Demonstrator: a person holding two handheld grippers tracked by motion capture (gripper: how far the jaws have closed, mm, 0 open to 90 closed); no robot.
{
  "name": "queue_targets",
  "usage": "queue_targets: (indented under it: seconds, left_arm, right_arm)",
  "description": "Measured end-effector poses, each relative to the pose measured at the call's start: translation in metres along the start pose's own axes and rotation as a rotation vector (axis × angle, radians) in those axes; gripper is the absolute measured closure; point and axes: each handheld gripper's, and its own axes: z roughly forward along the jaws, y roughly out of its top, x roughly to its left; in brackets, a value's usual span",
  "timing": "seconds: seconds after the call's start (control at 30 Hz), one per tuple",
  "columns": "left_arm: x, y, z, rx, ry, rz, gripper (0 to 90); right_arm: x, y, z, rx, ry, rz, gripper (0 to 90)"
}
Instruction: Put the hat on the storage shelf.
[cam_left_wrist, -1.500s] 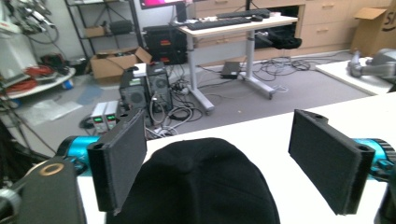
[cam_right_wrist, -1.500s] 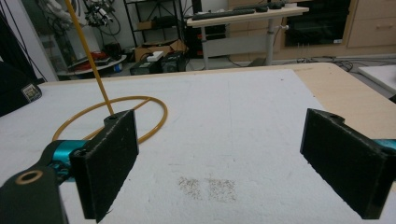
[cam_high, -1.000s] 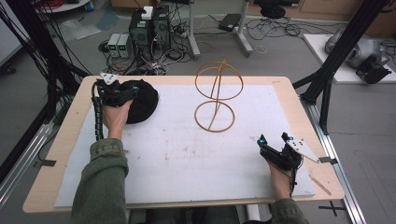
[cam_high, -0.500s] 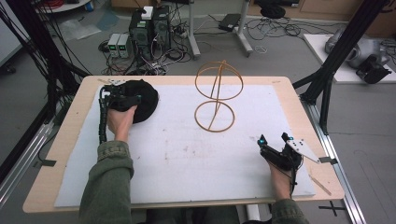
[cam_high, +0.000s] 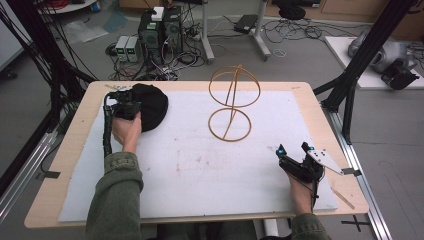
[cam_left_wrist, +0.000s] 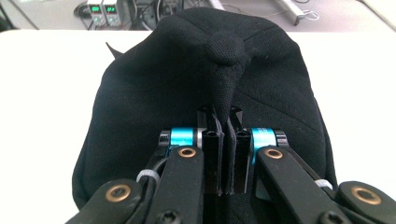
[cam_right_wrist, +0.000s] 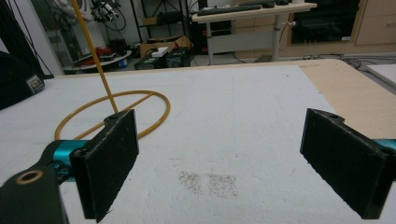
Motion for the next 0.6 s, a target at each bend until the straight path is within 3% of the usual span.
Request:
queue_targets:
  seconds: [0.3, 0.6]
  left_arm:
    - [-0.002, 0.004, -0.008, -0.027, -0.019, 0.014, 87.0]
    - [-0.002, 0.015, -0.031, -0.113, -0.049, 0.027, 86.9]
  right_arm:
    - [0.000, 0.000, 0.000, -0.001, 0.003, -0.003, 10.6]
    - [-0.001, 0.001, -0.001, -0.010, 0.005, 0.006, 10.6]
